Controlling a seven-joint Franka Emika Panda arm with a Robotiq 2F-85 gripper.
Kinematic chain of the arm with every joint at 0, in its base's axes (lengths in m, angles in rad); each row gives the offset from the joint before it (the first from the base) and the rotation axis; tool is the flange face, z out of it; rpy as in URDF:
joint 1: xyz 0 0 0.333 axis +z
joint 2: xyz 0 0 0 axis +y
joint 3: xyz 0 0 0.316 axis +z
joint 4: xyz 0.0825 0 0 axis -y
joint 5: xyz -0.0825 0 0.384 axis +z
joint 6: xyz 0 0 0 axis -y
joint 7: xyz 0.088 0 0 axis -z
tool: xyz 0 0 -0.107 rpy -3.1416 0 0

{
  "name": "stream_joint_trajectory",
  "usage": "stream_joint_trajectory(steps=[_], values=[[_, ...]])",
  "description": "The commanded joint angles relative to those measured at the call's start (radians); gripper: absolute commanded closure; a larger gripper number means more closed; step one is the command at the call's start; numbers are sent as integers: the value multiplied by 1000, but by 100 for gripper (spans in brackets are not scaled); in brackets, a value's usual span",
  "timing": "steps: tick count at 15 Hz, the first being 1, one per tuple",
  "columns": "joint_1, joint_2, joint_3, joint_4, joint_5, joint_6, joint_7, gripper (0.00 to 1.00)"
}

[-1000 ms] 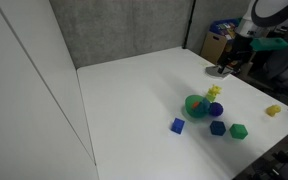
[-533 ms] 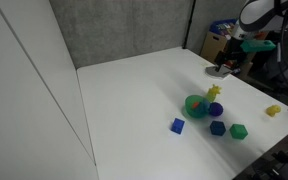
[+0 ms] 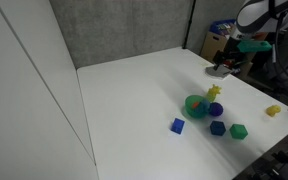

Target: Pick up the yellow microbe toy and place it in the green bowl

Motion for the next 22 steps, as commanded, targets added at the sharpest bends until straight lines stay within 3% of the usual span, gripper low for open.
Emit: stream_joint_trajectory(steps=[1, 10, 22], values=[[-5, 48, -7, 27, -8, 73, 49, 0], [19, 201, -84, 82, -101, 94, 217, 0], [-11, 418, -76, 241, -148, 128, 61, 0]])
